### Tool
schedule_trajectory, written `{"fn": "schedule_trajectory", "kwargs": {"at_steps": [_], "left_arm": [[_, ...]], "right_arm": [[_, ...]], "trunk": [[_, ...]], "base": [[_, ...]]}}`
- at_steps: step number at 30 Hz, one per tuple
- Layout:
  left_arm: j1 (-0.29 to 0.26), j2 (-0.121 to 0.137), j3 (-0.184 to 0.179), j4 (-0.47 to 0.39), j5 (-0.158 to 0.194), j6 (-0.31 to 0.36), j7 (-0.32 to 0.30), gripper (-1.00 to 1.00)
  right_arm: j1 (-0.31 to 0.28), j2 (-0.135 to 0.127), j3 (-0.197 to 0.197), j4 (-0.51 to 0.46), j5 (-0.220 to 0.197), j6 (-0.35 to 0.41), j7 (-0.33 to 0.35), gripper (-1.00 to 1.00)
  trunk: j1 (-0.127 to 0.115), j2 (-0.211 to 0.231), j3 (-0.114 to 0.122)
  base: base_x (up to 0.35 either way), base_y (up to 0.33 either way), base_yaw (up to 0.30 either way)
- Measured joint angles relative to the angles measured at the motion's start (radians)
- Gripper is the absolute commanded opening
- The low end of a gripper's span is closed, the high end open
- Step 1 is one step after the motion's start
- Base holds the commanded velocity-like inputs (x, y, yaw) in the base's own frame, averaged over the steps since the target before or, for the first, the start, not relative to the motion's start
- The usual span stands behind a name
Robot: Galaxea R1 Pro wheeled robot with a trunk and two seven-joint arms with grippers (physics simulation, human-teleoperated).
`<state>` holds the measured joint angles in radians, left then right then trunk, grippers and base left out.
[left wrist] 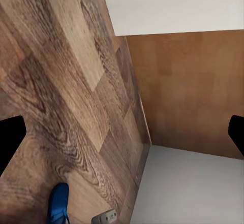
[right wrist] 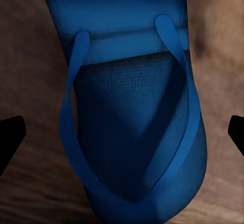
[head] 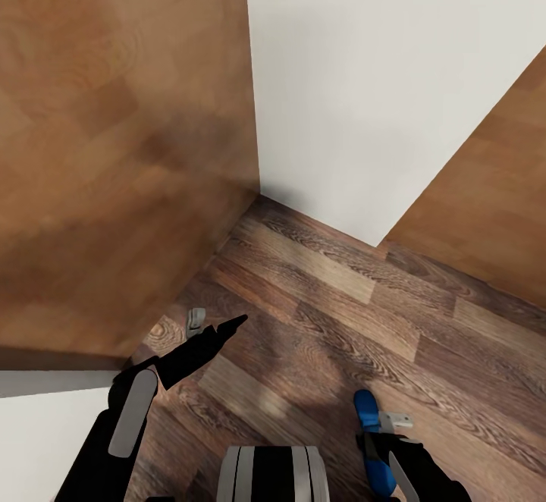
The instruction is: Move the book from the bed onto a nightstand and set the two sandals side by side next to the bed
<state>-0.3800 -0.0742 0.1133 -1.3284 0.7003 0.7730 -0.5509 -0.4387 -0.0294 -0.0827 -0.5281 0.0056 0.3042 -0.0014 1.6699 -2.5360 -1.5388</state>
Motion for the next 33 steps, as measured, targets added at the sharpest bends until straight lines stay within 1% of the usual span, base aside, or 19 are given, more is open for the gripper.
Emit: {"fn": "schedule_trajectory", "kwargs": {"at_steps": [5, 9, 20, 25, 33], "left_arm": [[0.0, 0.0, 0.0, 0.0, 0.0, 0.0, 0.0, 1.0], [0.0, 0.0, 0.0, 0.0, 0.0, 0.0, 0.0, 1.0], [0.0, 0.0, 0.001, 0.0, 0.0, 0.0, 0.0, 1.0], [0.0, 0.0, 0.0, 0.0, 0.0, 0.0, 0.0, 1.0], [0.0, 0.0, 0.001, 0.0, 0.0, 0.0, 0.0, 1.0]], "right_arm": [[0.0, 0.0, 0.0, 0.0, 0.0, 0.0, 0.0, 1.0], [0.0, 0.0, 0.0, 0.001, 0.0, 0.0, 0.0, 1.0], [0.0, 0.0, 0.0, 0.001, 0.0, 0.0, 0.0, 1.0], [0.0, 0.0, 0.0, 0.001, 0.0, 0.0, 0.0, 1.0], [0.0, 0.0, 0.0, 0.001, 0.0, 0.0, 0.0, 1.0]], "trunk": [[0.0, 0.0, 0.0], [0.002, -0.001, -0.015], [0.002, -0.001, -0.015], [0.004, -0.002, -0.035], [0.004, -0.002, -0.035]], "base": [[0.0, 0.0, 0.0], [0.0, 0.0, 0.0], [0.0, 0.0, 0.0], [0.0, 0.0, 0.0], [0.0, 0.0, 0.0]]}}
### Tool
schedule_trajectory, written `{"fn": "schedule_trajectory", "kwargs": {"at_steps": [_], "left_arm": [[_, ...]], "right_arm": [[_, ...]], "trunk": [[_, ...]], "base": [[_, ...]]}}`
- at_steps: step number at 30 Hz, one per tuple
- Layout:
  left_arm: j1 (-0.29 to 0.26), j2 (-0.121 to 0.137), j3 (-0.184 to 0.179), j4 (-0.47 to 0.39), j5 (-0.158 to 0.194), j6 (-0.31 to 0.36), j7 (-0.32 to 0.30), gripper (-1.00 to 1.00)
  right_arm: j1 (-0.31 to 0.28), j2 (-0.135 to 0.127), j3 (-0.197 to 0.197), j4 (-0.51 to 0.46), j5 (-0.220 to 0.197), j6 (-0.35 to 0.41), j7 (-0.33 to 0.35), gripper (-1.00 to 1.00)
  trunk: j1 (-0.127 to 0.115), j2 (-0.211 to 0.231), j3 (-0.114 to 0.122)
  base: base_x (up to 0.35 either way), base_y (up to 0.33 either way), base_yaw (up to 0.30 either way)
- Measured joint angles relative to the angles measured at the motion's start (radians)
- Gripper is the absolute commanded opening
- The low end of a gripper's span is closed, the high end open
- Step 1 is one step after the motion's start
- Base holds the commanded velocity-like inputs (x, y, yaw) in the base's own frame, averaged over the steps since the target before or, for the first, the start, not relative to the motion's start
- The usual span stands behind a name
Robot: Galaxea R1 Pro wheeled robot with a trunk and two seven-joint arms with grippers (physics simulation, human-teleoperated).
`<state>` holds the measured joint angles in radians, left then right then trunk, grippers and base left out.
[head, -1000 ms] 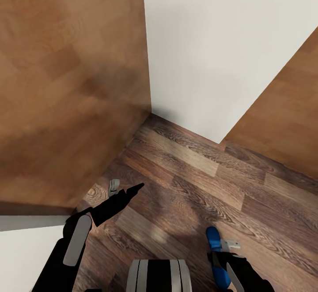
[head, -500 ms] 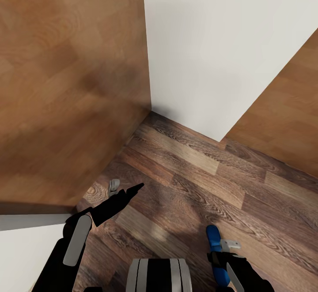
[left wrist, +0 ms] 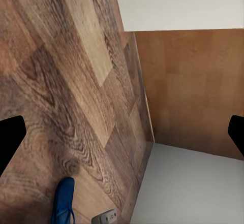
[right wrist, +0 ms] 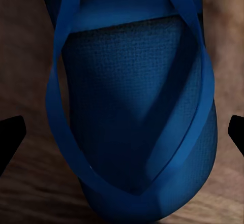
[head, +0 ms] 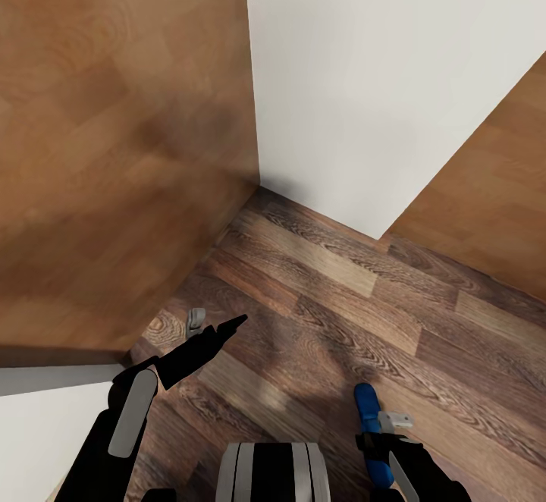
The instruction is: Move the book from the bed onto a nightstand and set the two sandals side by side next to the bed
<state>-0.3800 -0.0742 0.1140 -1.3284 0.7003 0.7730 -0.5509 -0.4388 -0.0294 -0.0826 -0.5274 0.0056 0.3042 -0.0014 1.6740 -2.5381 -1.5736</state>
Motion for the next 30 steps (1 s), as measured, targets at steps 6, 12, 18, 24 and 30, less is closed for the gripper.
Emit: {"fn": "schedule_trajectory", "kwargs": {"at_steps": [6, 12, 18, 24, 30], "left_arm": [[0.0, 0.0, 0.0, 0.0, 0.0, 0.0, 0.0, 1.0], [0.0, 0.0, 0.0, 0.0, 0.0, 0.0, 0.0, 1.0], [0.0, 0.0, 0.0, 0.0, 0.0, 0.0, 0.0, 1.0], [0.0, 0.0, -0.001, 0.0, 0.0, 0.0, 0.001, 1.0], [0.0, 0.0, -0.001, 0.0, 0.0, 0.001, 0.0, 1.0]], "right_arm": [[0.0, 0.0, 0.0, 0.0, 0.002, 0.0, 0.0, -1.0], [0.0, 0.0, 0.0, -0.001, 0.003, 0.0, 0.0, -1.0], [0.0, 0.0, 0.0, -0.001, 0.004, 0.0, 0.0, -1.0], [0.0, 0.0, 0.0, -0.002, 0.001, 0.0, 0.0, -1.0], [0.0, 0.0, 0.0, -0.002, 0.0, 0.0, 0.0, -1.0]], "trunk": [[0.0, 0.0, 0.0], [0.0, 0.0, 0.0], [0.0, 0.0, 0.0], [-0.001, 0.001, 0.011], [-0.002, 0.001, 0.015]], "base": [[0.0, 0.0, 0.0], [0.0, 0.0, 0.0], [0.0, 0.0, 0.0], [0.0, 0.0, 0.0], [0.0, 0.0, 0.0]]}}
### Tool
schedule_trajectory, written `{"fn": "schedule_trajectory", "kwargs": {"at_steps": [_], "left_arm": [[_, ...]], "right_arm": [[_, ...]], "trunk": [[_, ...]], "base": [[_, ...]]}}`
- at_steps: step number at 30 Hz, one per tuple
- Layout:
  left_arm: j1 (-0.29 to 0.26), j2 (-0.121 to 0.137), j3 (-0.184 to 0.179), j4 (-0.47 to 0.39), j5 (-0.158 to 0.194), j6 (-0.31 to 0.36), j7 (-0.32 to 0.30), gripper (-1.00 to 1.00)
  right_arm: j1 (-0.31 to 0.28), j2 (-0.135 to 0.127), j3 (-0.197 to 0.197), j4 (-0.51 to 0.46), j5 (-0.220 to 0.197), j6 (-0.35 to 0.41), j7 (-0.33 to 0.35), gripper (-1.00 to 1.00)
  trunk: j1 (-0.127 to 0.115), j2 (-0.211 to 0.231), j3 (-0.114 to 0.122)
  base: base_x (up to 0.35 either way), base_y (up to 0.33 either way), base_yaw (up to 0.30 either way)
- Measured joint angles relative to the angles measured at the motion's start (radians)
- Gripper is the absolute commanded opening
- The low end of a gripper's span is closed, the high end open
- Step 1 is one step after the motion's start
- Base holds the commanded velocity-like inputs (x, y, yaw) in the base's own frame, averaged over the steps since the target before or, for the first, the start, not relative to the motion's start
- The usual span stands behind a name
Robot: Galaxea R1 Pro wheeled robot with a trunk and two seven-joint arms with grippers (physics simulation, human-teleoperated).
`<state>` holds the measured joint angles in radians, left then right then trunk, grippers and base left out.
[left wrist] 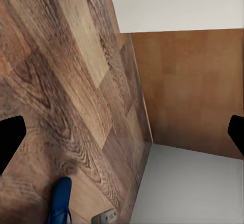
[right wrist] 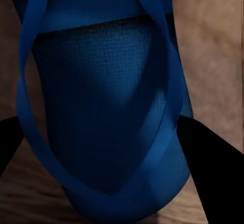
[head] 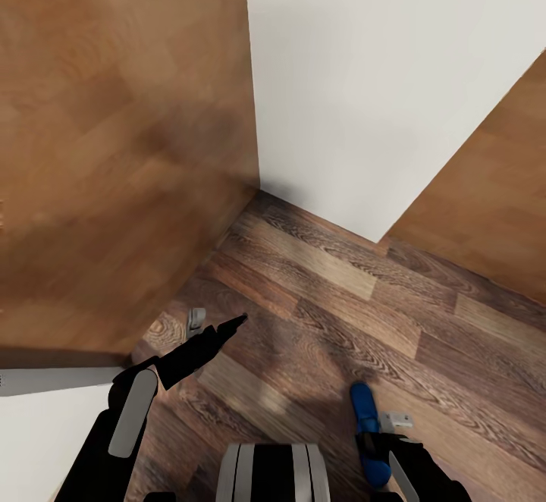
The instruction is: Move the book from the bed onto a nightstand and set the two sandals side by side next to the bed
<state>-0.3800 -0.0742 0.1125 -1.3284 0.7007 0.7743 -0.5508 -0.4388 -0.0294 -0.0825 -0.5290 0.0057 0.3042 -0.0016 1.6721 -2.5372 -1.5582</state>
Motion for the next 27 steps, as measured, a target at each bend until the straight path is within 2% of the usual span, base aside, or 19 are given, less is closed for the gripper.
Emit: {"fn": "schedule_trajectory", "kwargs": {"at_steps": [20, 27], "left_arm": [[0.0, 0.0, 0.0, 0.0, 0.0, 0.0, 0.0, 1.0], [0.0, 0.0, 0.0, 0.0, 0.0, 0.0, 0.0, 1.0]], "right_arm": [[0.0, -0.001, -0.005, -0.006, -0.006, 0.001, 0.008, -1.0], [0.0, -0.006, -0.007, -0.036, -0.008, 0.002, 0.008, -1.0]], "trunk": [[-0.009, 0.005, 0.077], [-0.012, 0.006, 0.104]], "base": [[0.0, 0.0, 0.0], [0.0, 0.0, 0.0]]}}
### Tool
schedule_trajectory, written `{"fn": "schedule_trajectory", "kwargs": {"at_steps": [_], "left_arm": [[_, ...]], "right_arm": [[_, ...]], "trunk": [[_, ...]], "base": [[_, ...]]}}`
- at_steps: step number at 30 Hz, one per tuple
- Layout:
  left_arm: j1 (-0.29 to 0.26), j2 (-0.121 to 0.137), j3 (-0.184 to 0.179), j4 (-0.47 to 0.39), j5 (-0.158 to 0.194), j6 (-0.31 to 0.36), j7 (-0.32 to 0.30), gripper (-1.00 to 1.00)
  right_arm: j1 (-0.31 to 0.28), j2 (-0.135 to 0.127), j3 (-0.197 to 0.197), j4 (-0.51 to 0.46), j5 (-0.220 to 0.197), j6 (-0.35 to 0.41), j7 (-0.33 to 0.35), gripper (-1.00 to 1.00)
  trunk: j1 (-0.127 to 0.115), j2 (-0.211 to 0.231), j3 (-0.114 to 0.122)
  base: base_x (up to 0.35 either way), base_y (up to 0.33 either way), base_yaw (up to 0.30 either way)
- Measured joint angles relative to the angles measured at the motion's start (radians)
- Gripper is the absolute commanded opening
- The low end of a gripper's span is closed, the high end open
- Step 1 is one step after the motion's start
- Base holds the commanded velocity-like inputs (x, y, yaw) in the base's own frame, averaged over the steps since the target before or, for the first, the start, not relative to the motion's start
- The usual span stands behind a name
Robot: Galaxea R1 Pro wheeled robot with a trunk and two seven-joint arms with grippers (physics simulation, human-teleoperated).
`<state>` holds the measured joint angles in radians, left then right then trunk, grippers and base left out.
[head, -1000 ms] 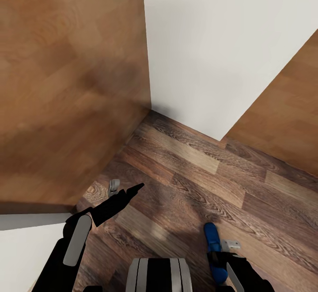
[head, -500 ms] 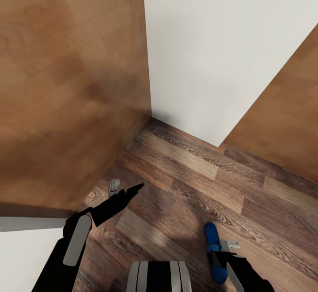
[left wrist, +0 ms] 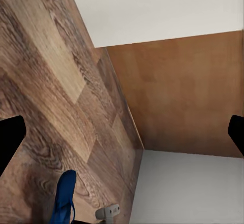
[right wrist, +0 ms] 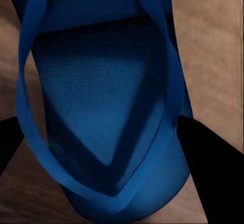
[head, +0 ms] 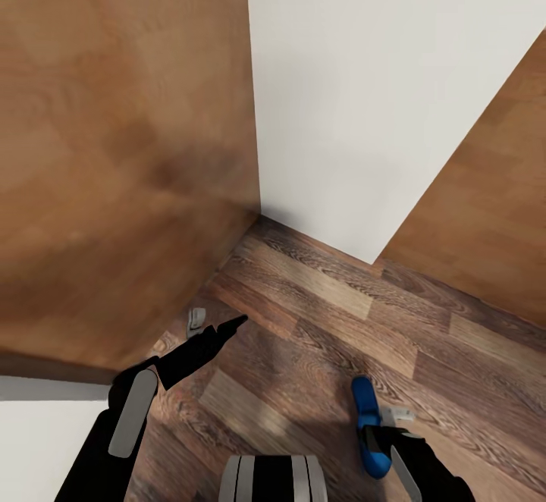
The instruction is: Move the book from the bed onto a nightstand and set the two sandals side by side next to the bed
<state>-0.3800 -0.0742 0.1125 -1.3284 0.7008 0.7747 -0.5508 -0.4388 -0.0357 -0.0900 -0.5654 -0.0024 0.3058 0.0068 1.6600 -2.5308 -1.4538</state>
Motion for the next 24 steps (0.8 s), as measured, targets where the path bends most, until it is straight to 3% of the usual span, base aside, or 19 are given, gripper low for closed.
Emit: {"fn": "schedule_trajectory", "kwargs": {"at_steps": [24], "left_arm": [[0.0, 0.0, 0.0, 0.01, 0.0, 0.0, 0.001, 1.0]], "right_arm": [[0.0, -0.003, -0.002, -0.023, 0.003, -0.002, -0.007, -1.0]], "trunk": [[-0.011, 0.006, 0.093]], "base": [[0.0, 0.0, 0.0]]}}
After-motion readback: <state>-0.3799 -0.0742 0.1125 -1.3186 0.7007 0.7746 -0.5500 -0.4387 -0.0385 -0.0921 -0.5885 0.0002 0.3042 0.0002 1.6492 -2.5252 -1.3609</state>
